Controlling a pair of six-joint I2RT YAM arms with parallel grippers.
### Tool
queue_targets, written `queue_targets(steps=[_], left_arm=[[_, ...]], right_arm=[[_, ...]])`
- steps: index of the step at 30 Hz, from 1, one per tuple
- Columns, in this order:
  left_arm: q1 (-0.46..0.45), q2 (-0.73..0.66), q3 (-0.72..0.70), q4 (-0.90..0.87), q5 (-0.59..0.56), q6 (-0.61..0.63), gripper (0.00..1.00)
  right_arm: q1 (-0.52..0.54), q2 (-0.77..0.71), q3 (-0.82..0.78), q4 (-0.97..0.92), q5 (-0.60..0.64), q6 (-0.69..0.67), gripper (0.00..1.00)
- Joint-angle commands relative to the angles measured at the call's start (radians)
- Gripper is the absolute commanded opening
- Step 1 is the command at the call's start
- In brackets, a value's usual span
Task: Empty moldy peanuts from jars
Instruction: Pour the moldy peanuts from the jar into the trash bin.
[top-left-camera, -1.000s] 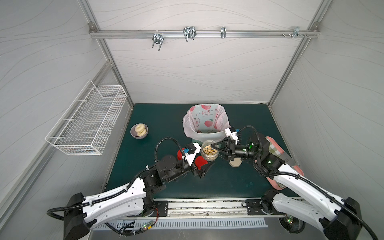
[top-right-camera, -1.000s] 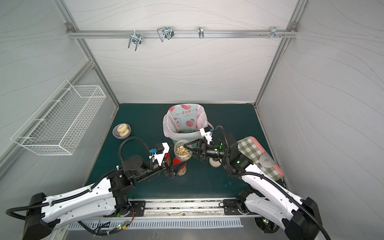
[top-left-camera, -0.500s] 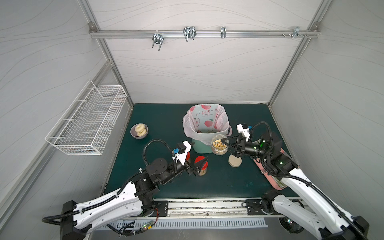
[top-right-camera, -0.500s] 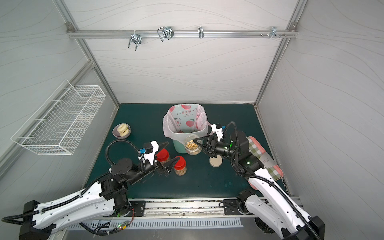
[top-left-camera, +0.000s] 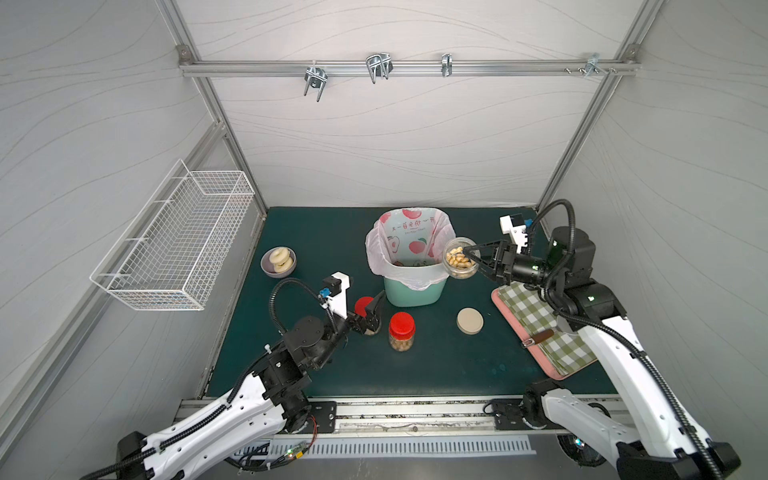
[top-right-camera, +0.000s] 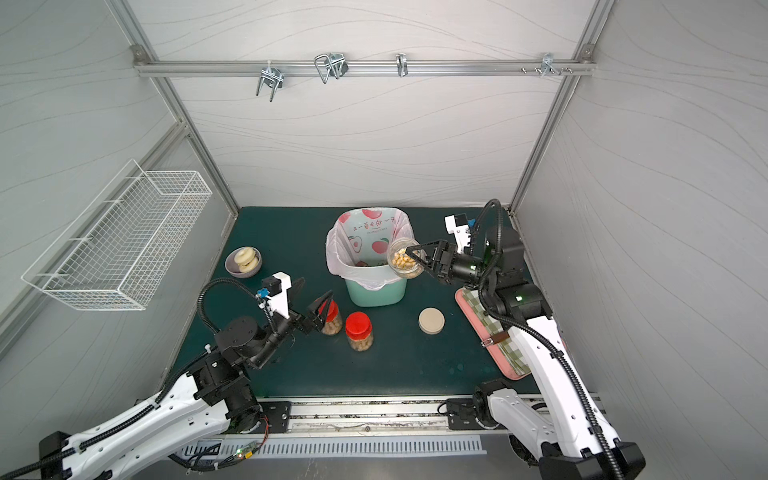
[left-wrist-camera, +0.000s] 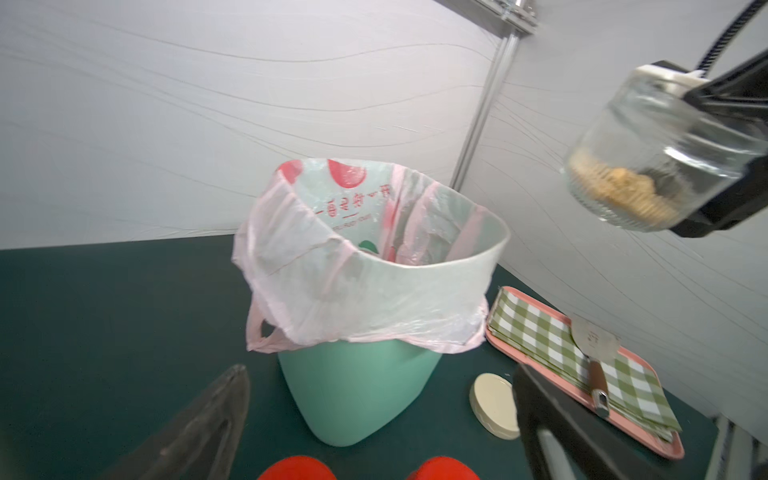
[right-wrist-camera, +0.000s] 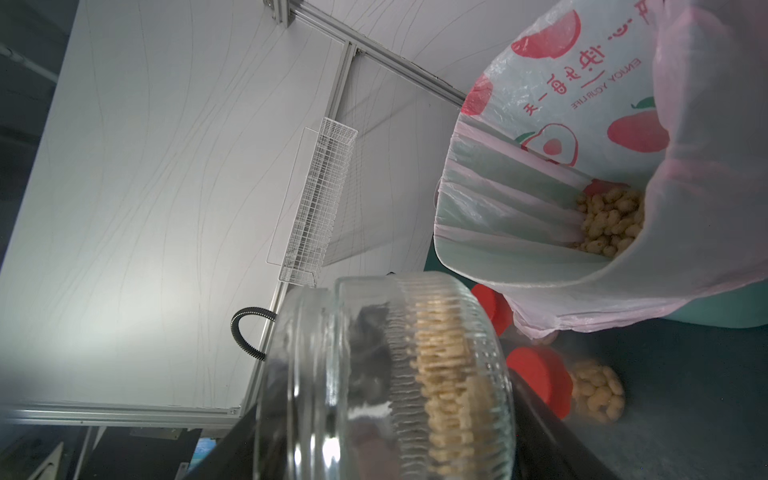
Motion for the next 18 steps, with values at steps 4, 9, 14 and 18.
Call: queue_targets(steps=[4,9,14,18], left_arm=[[0.072,-0.070,-0.009,-0.043,-0.015,-0.102,0.99],[0.080,-0.075,-0.021,-0.041,-0.023,-0.104,0.99],[0.083,-0.076,-0.023,-0.048,-0.029,-0.096,0.99],[0.084,-0.082,-0.024,-0.058,-0.034,-0.090,1.00]], right_arm=[[-0.005,0.145,0.204,-0.176,0.105,-0.257,0.00],[0.006,0.262,0.311,-0.206,0.182,-0.327,0.00],[0.082,0.378,0.459,-0.310,0.324,-0.435,0.00],[0.145,0.437,0.541,-0.363,0.462,-0.507,0.00]])
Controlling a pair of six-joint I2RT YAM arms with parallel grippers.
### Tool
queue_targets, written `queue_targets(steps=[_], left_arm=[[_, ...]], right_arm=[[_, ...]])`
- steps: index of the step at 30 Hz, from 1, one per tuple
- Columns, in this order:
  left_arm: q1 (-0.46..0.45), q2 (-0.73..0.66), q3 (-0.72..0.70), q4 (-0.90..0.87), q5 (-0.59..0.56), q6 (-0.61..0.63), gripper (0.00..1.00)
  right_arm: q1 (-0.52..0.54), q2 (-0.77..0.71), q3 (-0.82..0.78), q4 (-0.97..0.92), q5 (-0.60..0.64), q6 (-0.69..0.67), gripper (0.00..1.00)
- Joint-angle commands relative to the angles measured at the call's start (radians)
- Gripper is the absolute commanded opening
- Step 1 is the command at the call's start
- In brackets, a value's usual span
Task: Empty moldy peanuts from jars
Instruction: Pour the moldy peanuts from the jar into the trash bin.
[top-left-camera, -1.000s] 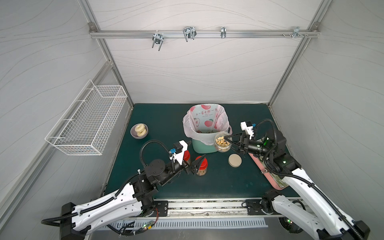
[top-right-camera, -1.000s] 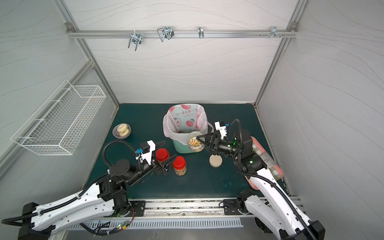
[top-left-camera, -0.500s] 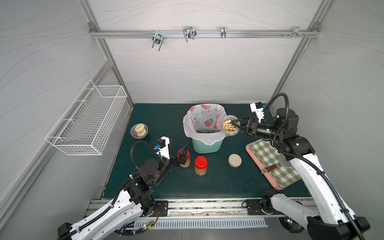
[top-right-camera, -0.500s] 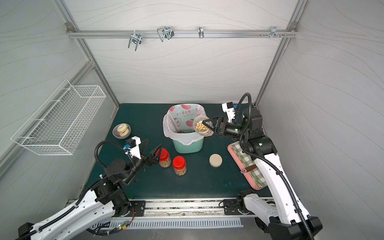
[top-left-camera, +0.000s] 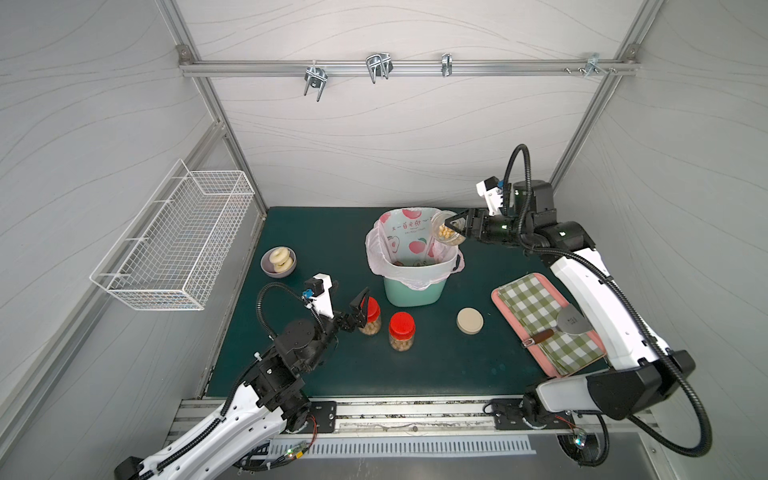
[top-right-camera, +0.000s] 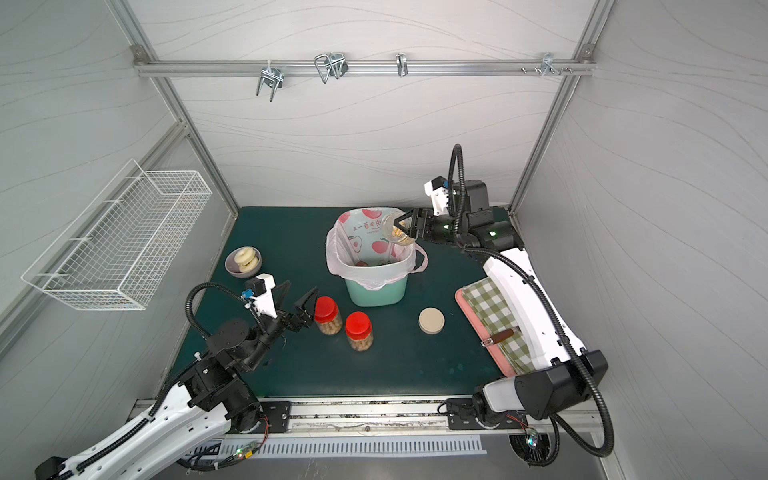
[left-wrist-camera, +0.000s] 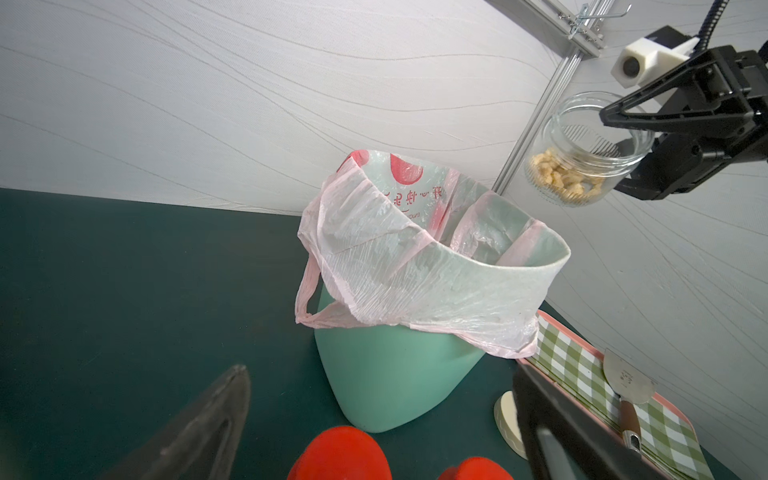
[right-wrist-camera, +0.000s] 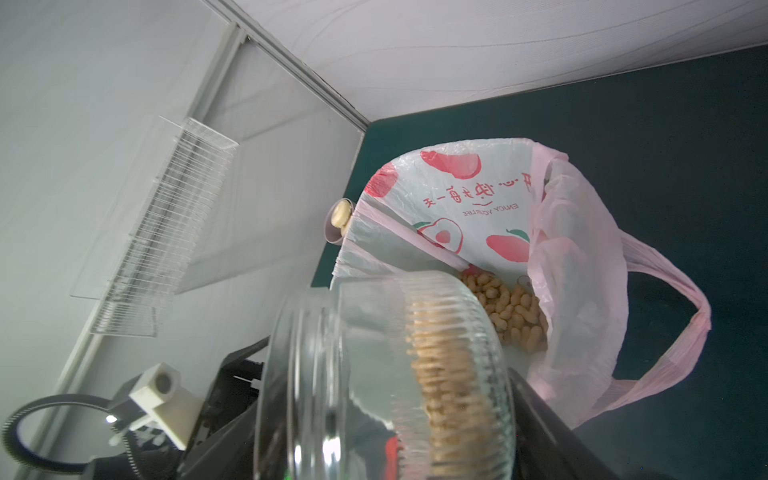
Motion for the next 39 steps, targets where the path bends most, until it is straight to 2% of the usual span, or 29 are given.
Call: queue_targets(steps=[1,7,11,16,25,39], left_arm=[[0.005,-0.017,0.004,0.017,-0.024,-0.012,1.00],[0.007,-0.018,0.002,0.010,-0.030,-0.009,0.99],[0.008,-0.013,0.002,0.007,-0.036,-0.007,1.00],[0.008,-0.008,0.005,0.002,-0.042,-0.003,1.00],[0.010,-0.010,0.008,-0.006,-0.047,0.001,0.99],[0.010,-0.006,0.008,-0.011,-0.046,0.004,1.00]], right_arm=[[0.046,0.022,0.088,-0.063,0.137,-0.110,0.00],[0.115,0.104,0.196,-0.129,0.292,-0.196,0.00],[0.156,0.177,0.285,-0.189,0.326,-0.261,0.00],[0.217,0.237,0.354,-0.243,0.472,-0.318,0.00],[0.311,0.270,0.378,-0.253,0.721,-0.397,0.00],[0.415,0.302,0.388,-0.212,0.946,-0.522,0.00]])
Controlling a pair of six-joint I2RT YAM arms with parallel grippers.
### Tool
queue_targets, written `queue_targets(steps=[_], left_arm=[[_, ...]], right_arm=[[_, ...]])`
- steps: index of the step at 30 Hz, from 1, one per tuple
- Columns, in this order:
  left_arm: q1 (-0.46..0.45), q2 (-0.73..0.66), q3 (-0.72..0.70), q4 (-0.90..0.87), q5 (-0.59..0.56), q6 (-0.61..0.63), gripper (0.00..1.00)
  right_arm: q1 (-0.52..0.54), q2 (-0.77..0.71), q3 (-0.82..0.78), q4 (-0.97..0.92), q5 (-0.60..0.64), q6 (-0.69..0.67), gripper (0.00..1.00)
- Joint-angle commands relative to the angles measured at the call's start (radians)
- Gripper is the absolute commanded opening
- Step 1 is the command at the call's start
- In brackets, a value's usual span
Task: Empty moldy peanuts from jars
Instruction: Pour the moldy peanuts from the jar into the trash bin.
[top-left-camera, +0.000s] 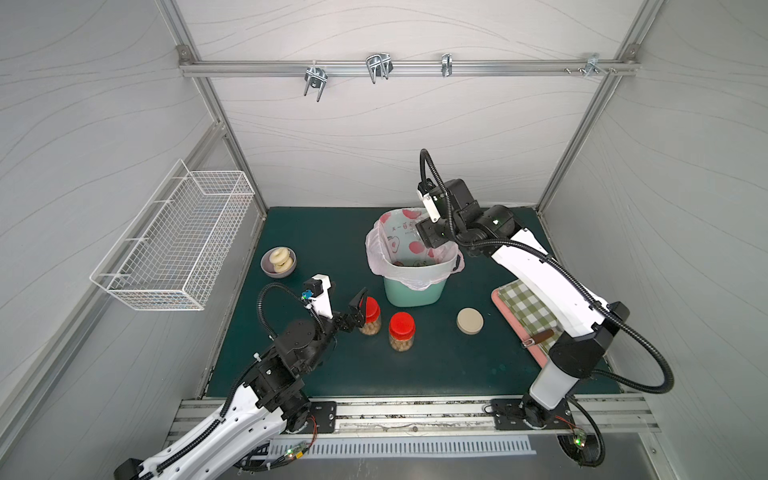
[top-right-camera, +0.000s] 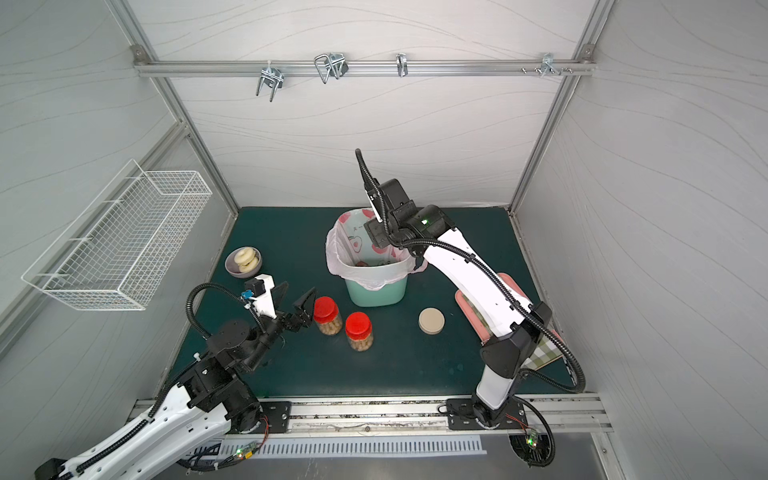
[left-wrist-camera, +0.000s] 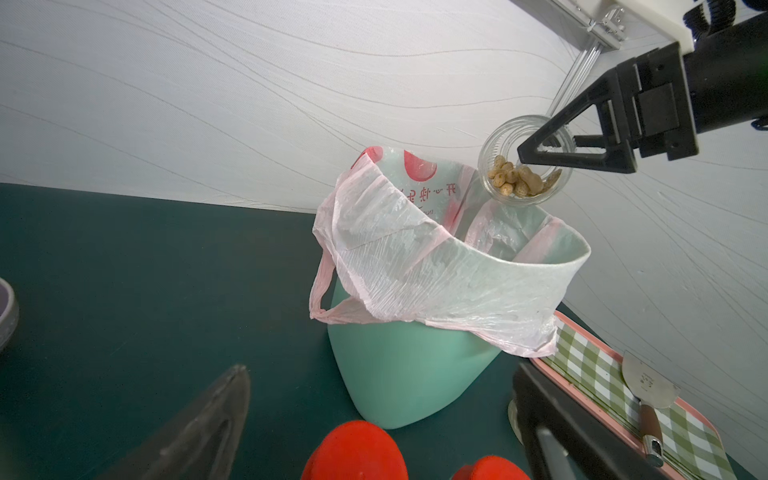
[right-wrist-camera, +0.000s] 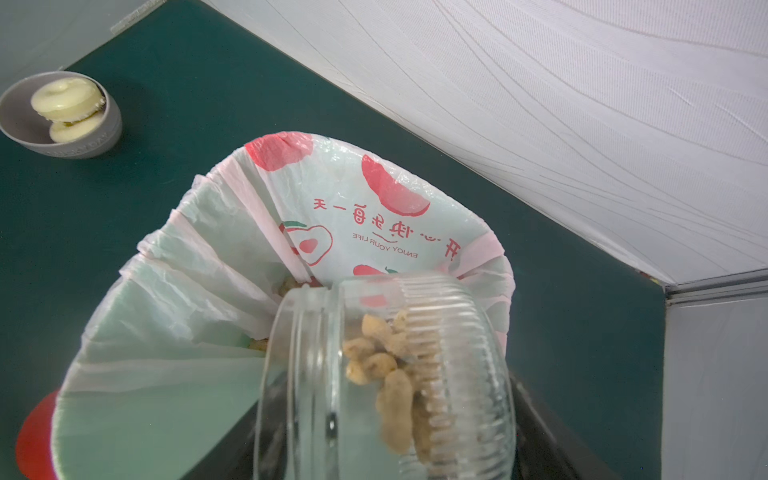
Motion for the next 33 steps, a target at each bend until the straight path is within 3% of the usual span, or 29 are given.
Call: queue_targets(steps=[1,12,33], left_arm=[[0.004,0.002,0.011,0.012,-0.022,-0.004,0.99],[0.005,0.001,0.012,0.010,-0.022,-0.004,0.99],[0.004,0.000,0.011,0.006,-0.022,-0.004,0.99]], right_arm=[[0.029,0.006,0.011,0.055,0.104,-0.074,0.00],[0.099,0.036,-0.006,0.119,0.269,-0.194,0.00],[0.148,0.058,-0.029,0.177,0.376,-0.274,0.00]])
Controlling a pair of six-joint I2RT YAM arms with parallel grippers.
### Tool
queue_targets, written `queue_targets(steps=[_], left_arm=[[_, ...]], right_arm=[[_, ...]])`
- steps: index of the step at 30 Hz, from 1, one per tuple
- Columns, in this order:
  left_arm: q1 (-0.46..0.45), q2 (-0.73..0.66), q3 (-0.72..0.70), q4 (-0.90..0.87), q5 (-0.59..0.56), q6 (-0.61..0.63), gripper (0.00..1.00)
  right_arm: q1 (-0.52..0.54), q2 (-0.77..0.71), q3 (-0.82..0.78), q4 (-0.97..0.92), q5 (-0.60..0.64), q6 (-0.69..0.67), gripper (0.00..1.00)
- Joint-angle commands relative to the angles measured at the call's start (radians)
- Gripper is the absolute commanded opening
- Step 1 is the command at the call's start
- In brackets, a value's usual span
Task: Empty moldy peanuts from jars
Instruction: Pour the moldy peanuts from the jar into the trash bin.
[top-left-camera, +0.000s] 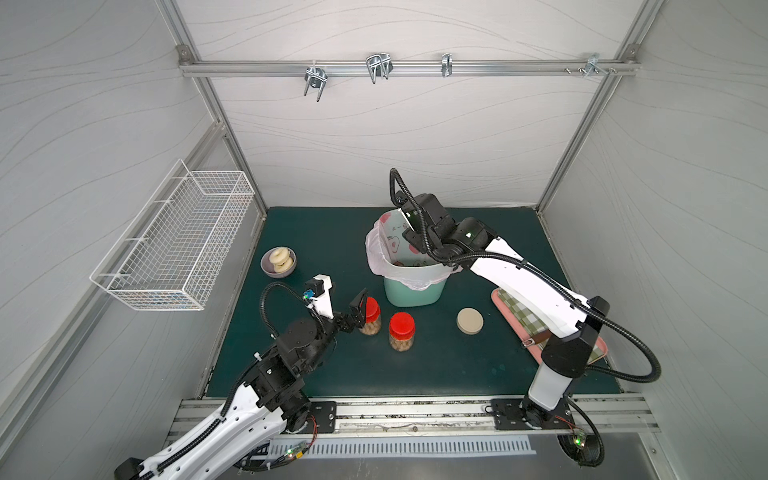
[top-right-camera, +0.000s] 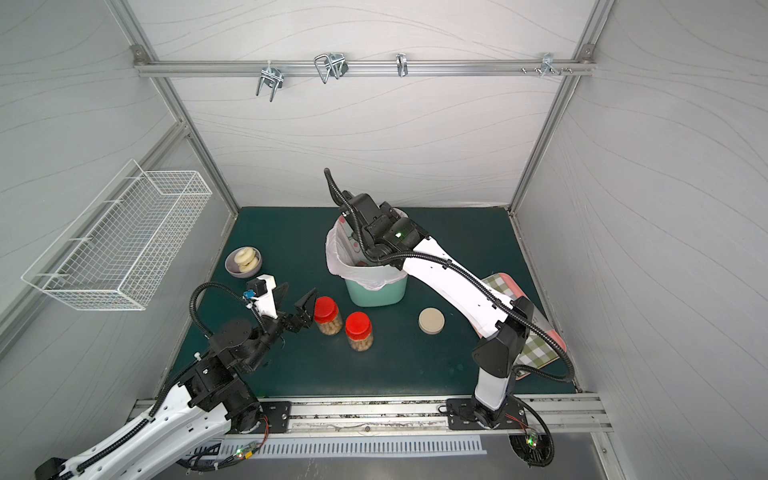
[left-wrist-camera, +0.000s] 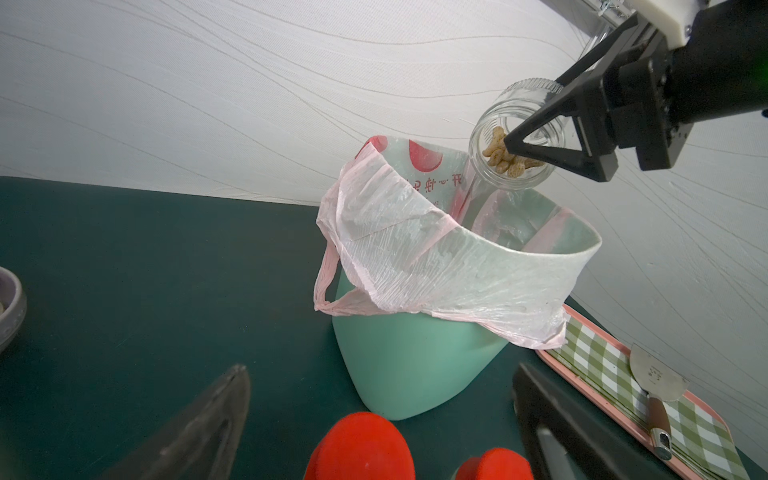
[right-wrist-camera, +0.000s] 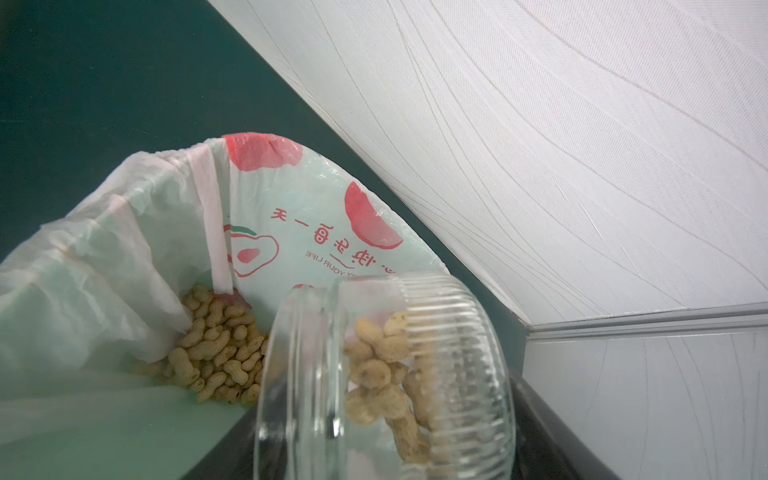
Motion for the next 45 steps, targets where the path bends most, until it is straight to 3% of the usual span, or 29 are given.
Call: queue_targets(steps=[1,28,45], left_arm=[[0.004,-0.006,0.011,0.023,-0.019,-0.004,0.99],[0.005,0.005,0.016,0.023,-0.022,-0.002,0.99],[0.004,0.011,0.017,0.021,-0.020,0.000,0.99]], right_arm=[[0.017,0.012,0.000,0.060,0.054,-0.037,0.00],[0.034,0.033,-0.031,0.123,0.172,-0.132,0.00],[0.038,0.018,-0.052,0.122,0.147,-0.112,0.00]])
